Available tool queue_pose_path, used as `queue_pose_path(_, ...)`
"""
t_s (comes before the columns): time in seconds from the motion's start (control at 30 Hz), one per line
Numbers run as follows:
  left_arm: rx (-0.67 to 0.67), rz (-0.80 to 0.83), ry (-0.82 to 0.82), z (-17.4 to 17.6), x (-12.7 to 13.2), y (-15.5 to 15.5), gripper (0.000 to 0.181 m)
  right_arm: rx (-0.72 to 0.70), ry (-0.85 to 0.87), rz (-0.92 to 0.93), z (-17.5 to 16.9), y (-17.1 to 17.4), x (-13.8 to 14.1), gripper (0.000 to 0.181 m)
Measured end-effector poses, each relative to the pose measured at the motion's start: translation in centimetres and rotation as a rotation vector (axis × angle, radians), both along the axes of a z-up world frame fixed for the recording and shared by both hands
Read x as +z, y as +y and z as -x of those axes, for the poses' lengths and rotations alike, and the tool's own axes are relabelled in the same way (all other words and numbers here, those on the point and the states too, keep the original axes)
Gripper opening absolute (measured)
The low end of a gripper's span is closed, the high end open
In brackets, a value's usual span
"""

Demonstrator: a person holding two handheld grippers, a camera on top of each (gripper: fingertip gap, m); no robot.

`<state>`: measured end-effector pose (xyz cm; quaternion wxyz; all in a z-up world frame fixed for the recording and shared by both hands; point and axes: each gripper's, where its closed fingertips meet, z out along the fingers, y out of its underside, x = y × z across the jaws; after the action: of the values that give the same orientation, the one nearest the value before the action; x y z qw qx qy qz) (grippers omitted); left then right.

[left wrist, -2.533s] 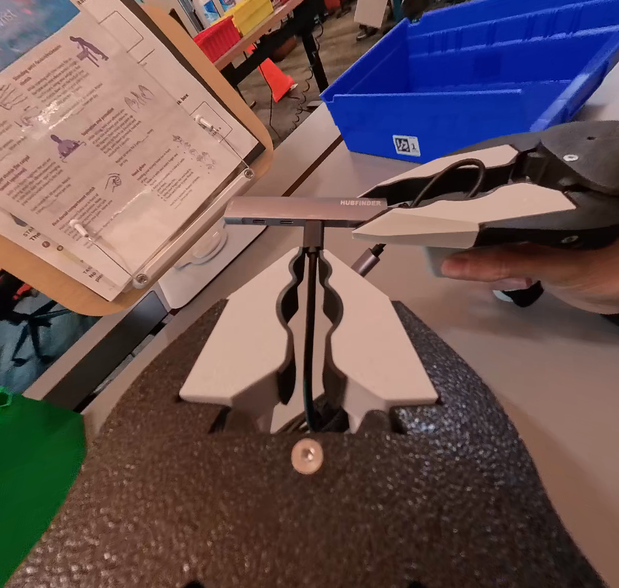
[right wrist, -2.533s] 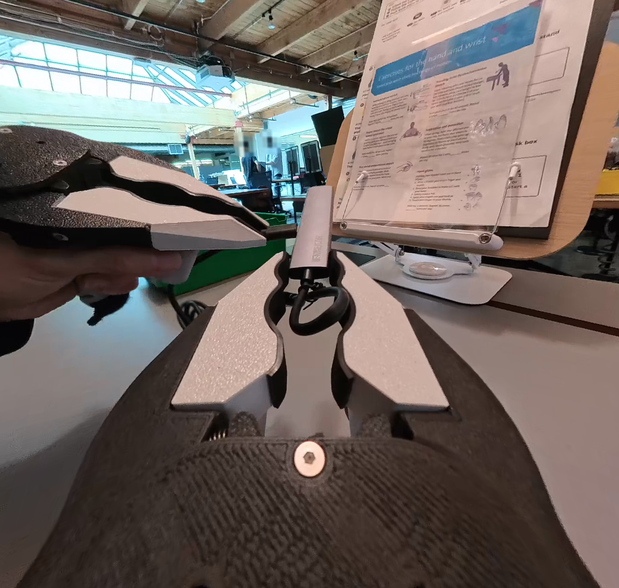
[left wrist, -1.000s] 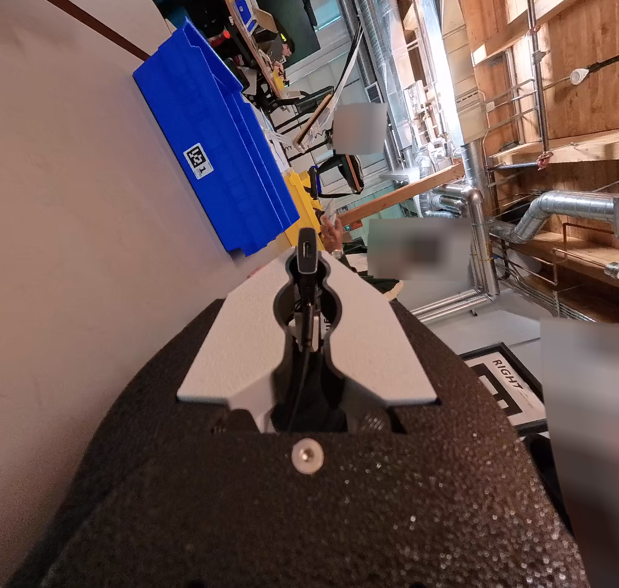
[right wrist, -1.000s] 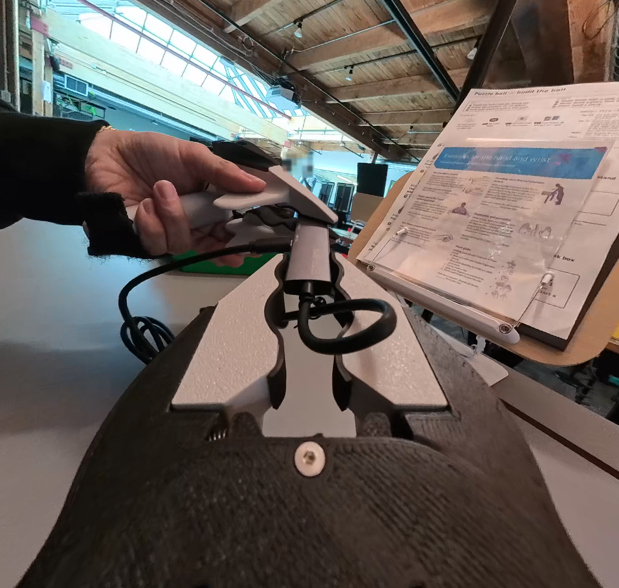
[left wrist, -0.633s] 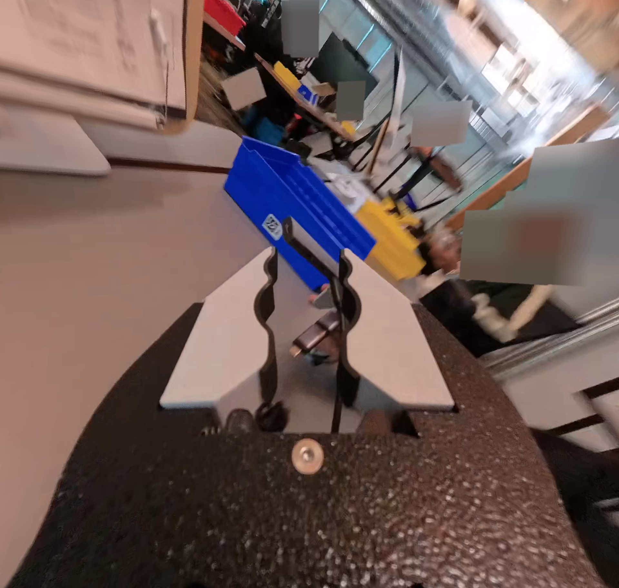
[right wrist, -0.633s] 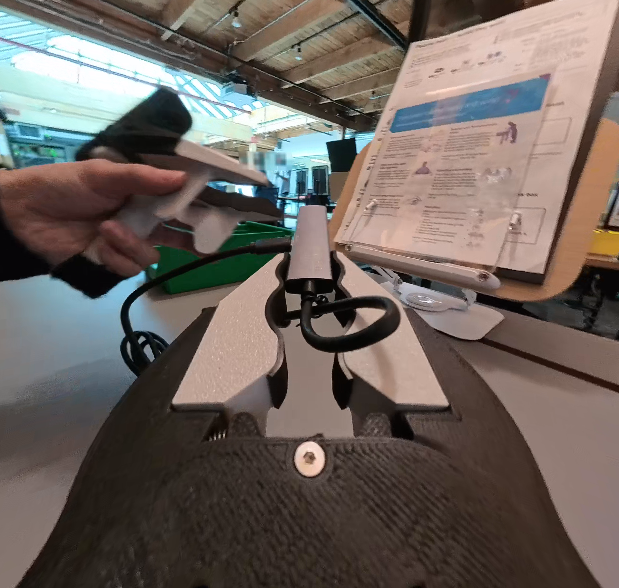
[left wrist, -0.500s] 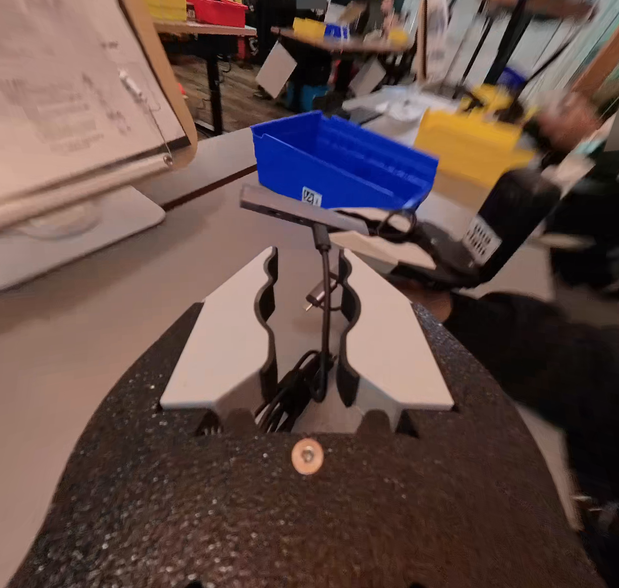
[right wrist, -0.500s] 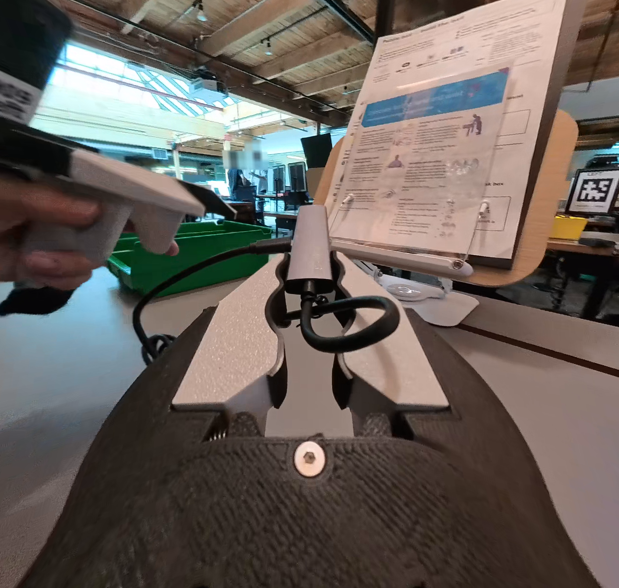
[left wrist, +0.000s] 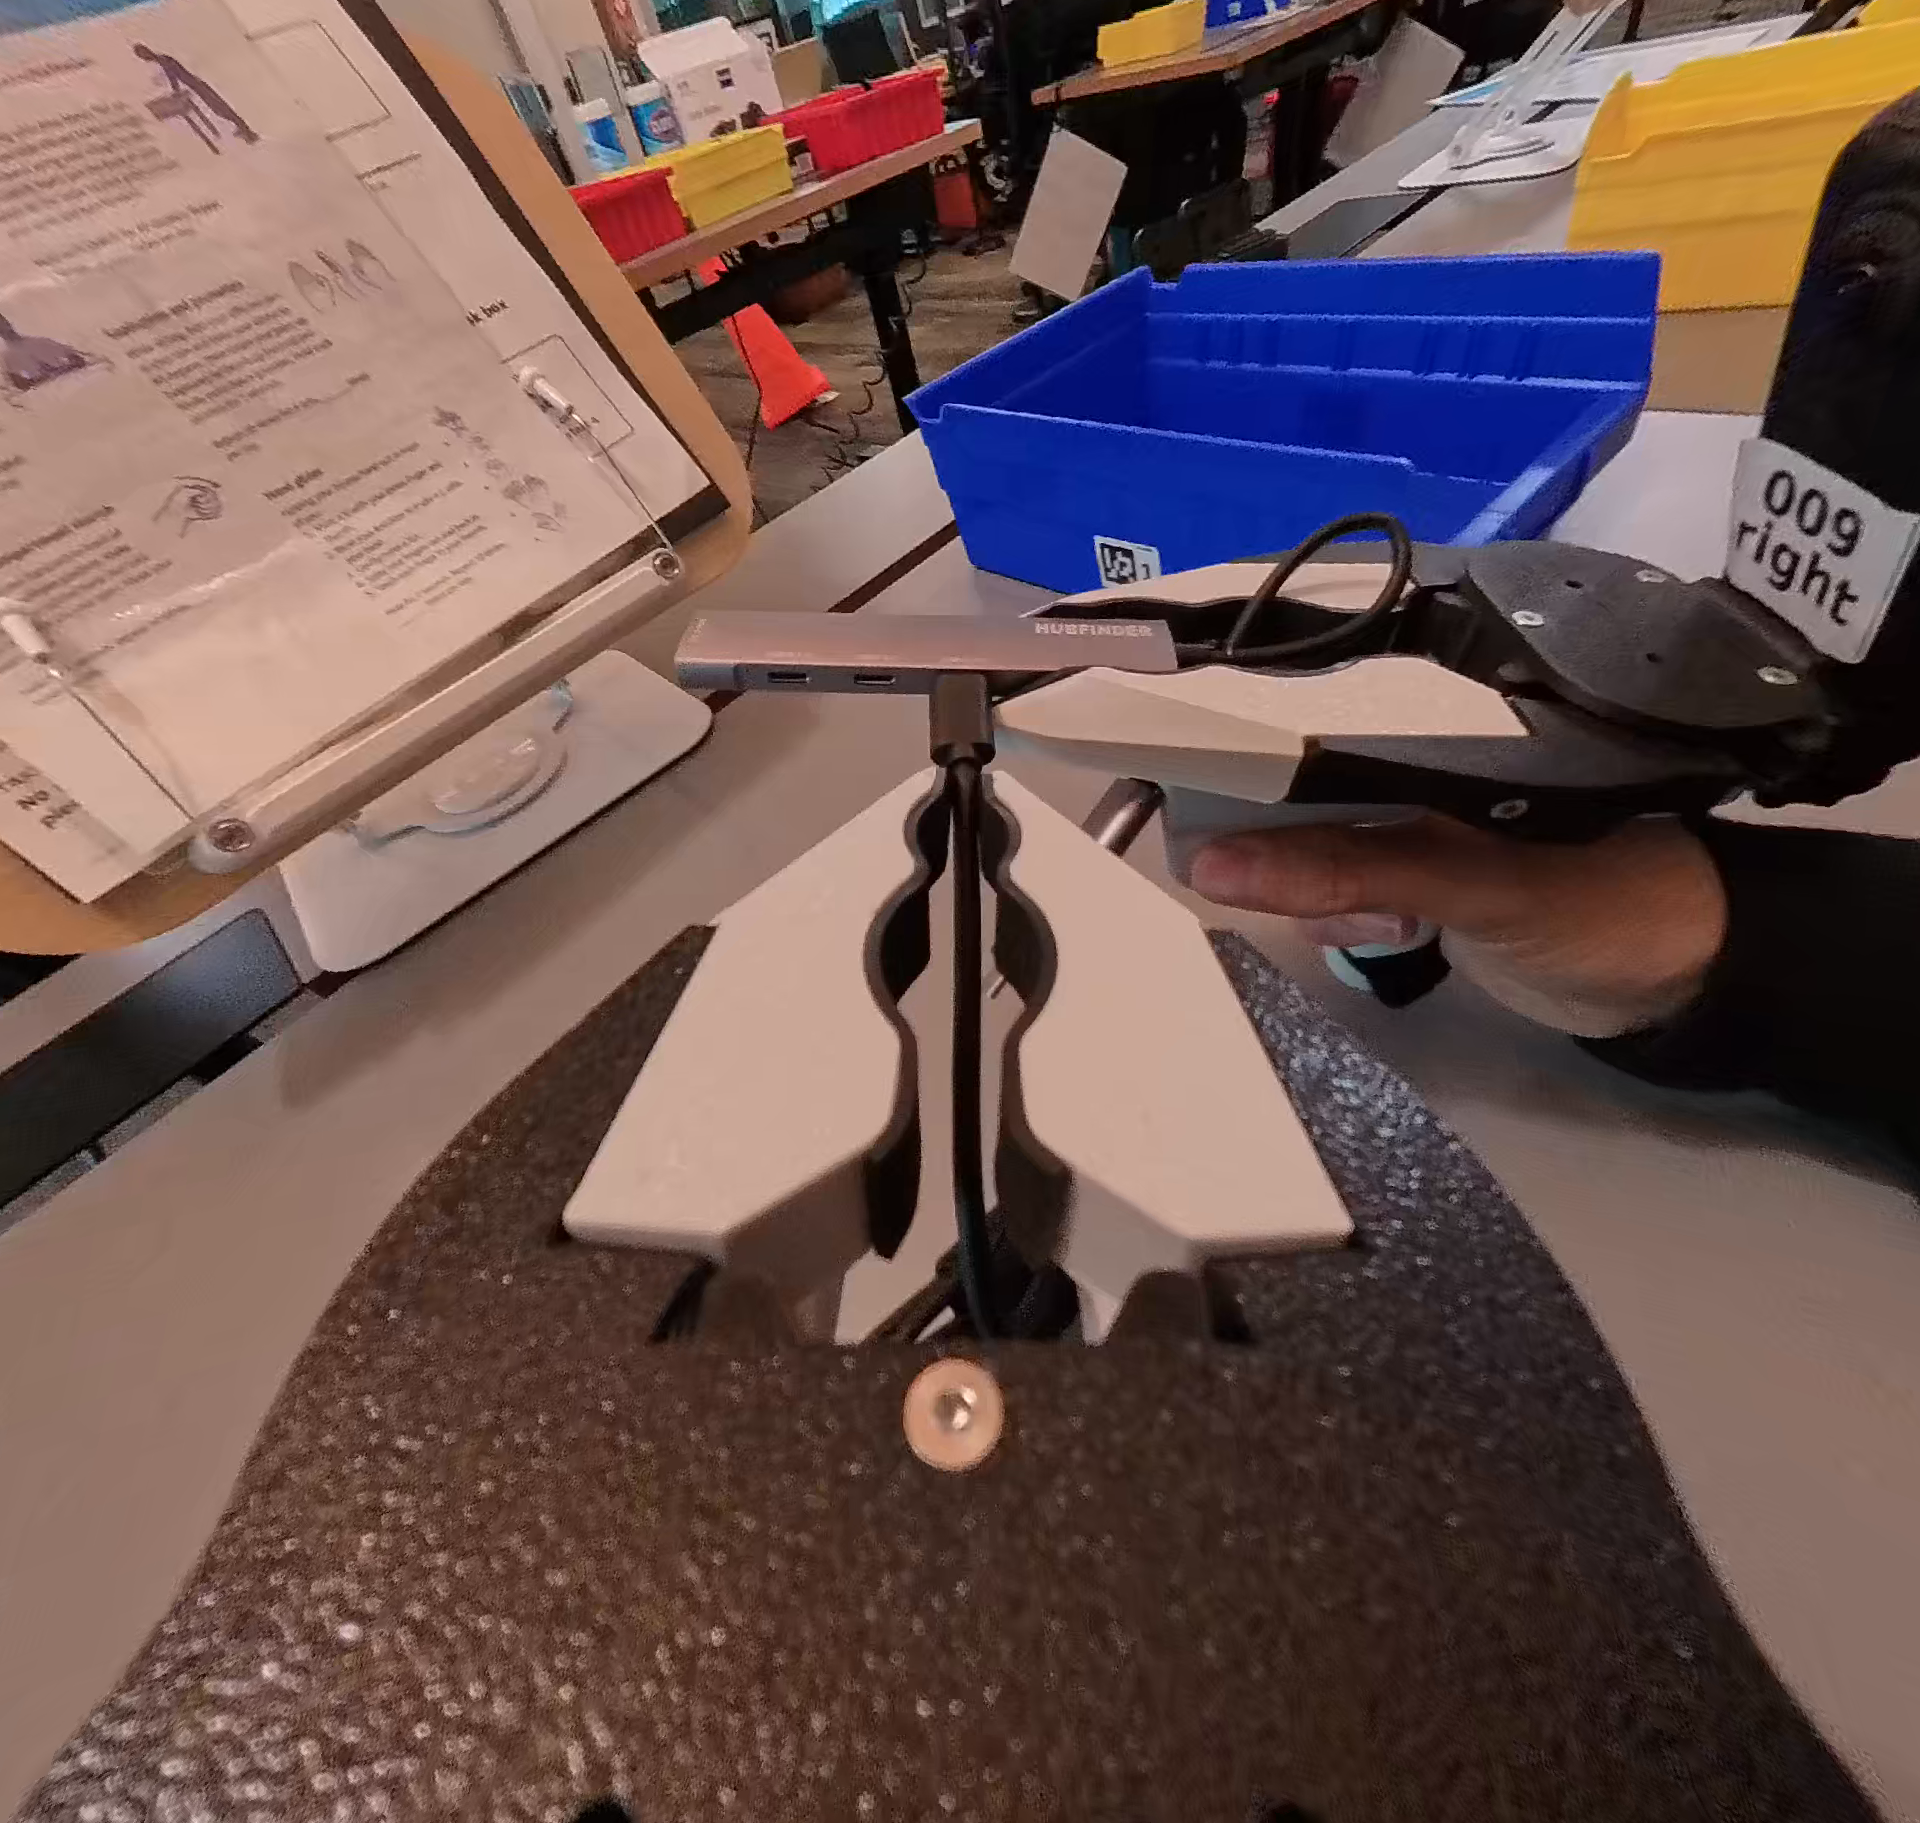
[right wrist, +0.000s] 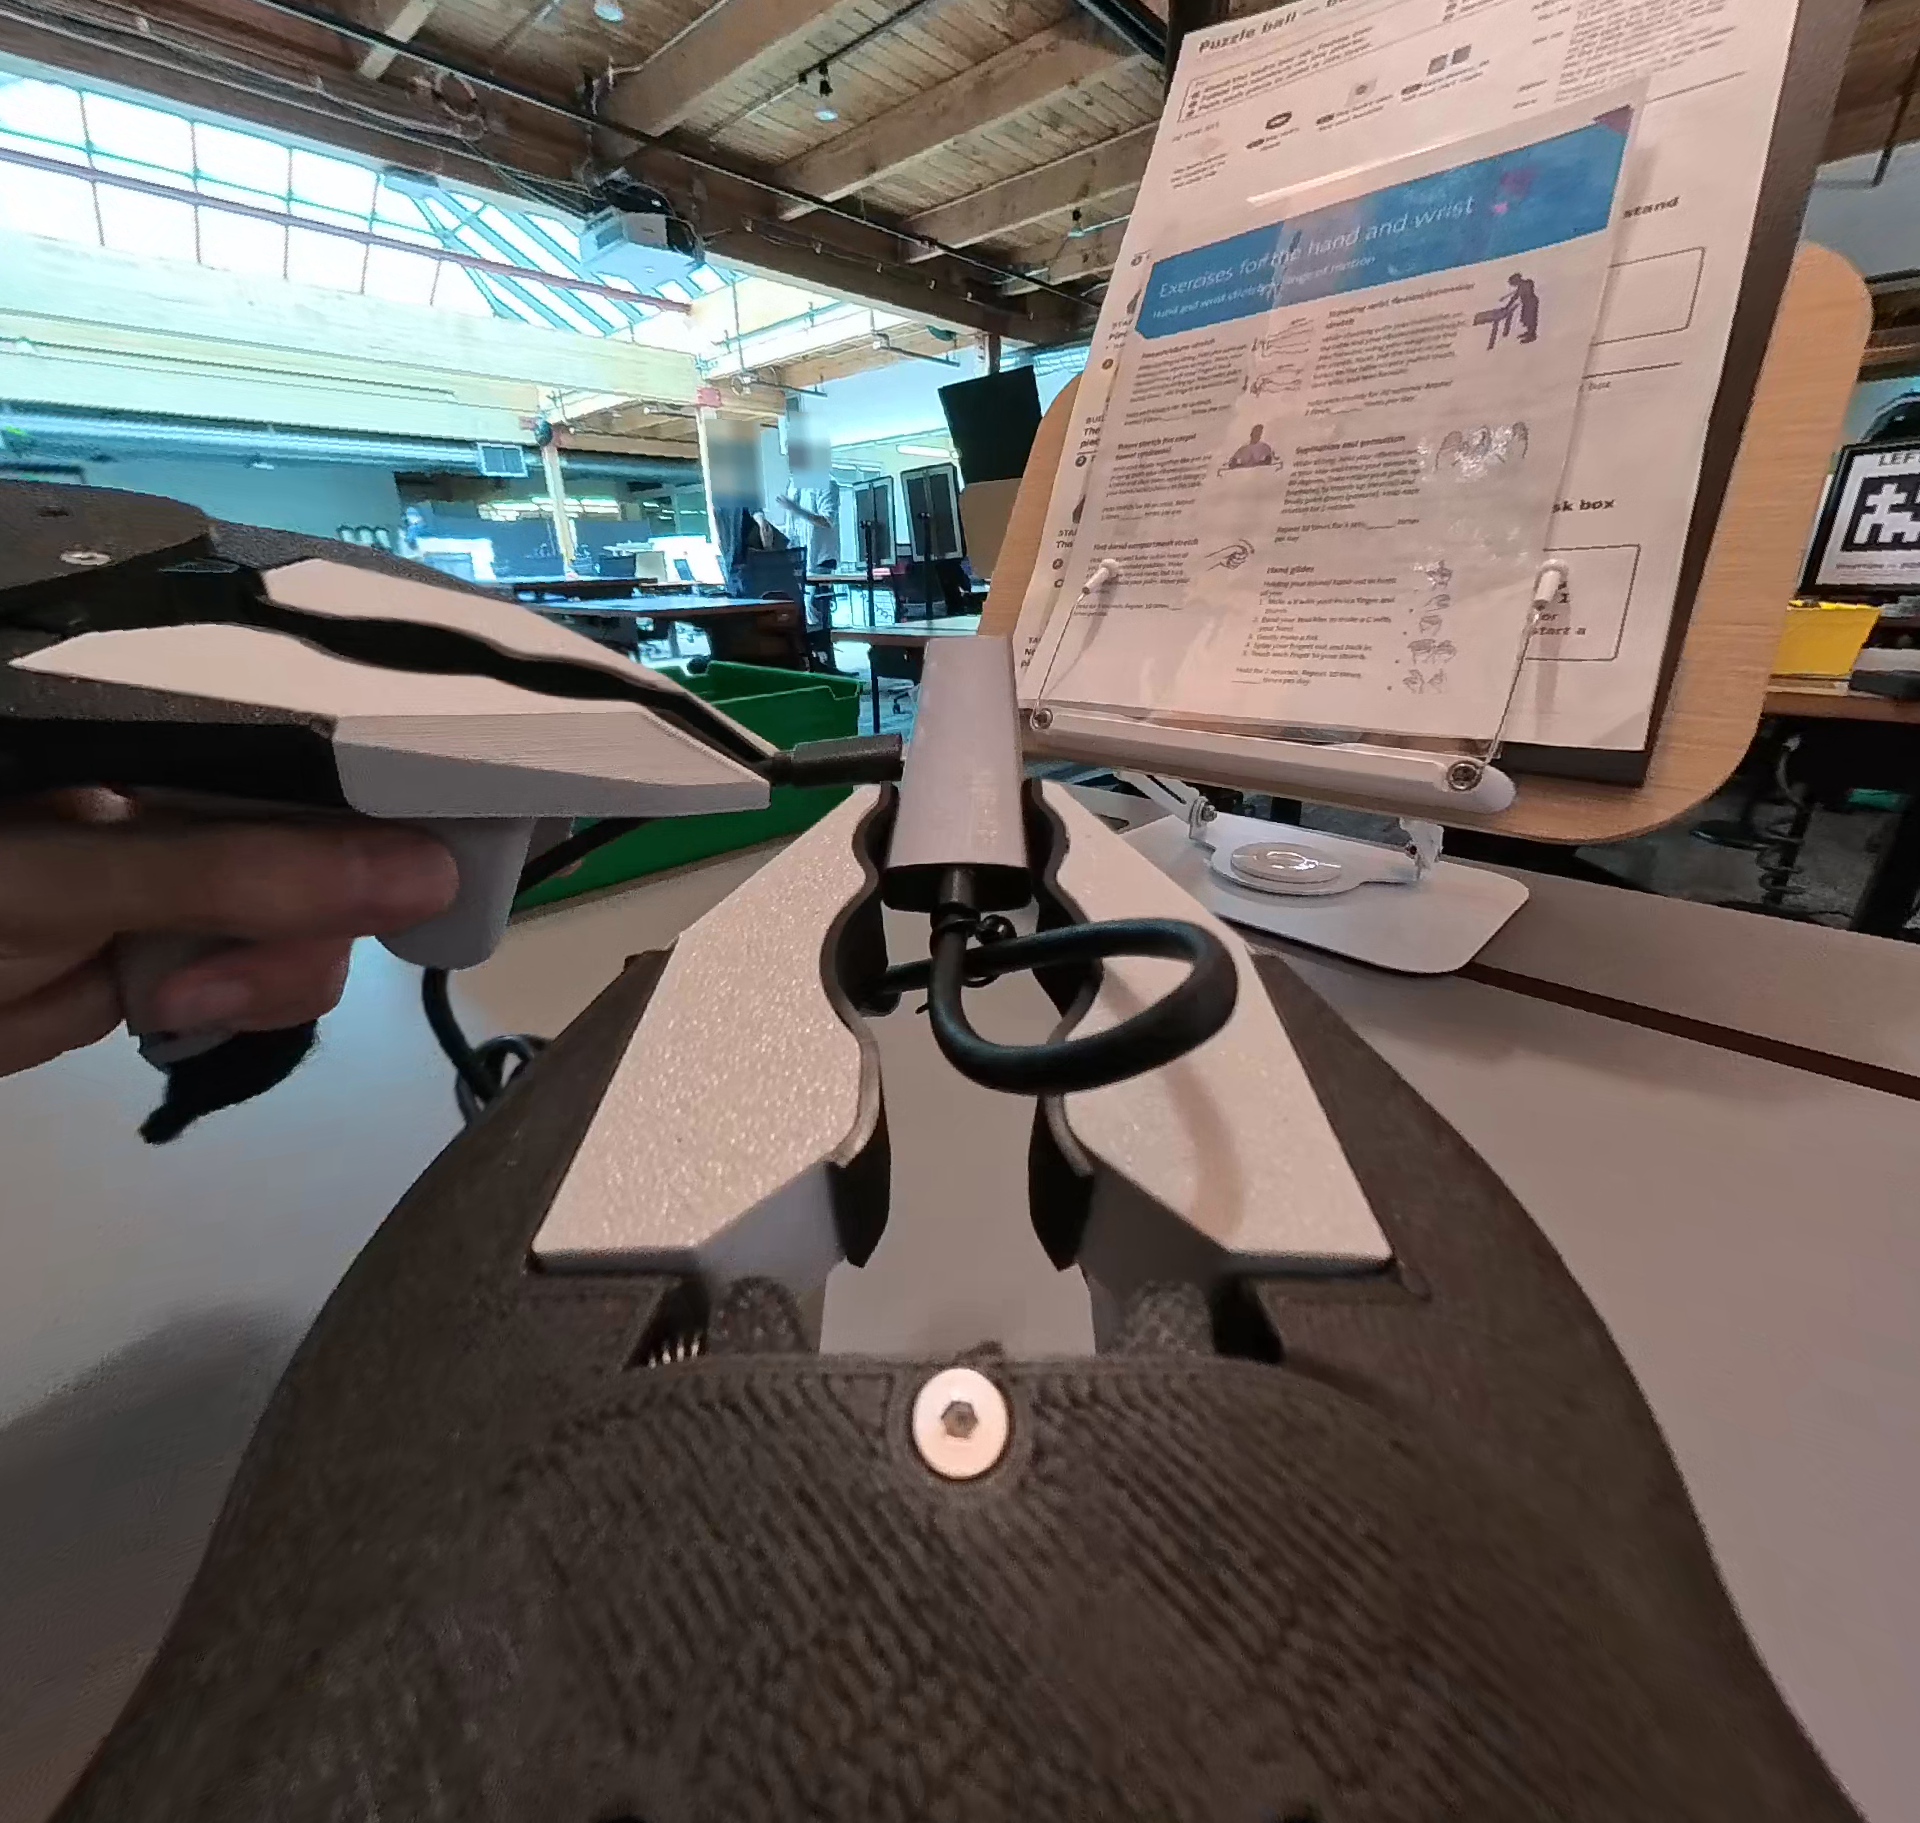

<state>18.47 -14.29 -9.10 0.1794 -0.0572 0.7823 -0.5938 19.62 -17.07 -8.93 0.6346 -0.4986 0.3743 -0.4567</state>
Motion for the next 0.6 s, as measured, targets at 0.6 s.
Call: queue_pose_path(0.6, 0.045, -0.119, -0.155, -0.9, -1.4, 0.6, 0.001, 0.021, 0.101, 0.091, -0.6, 0.8, -1.8, 0.023)
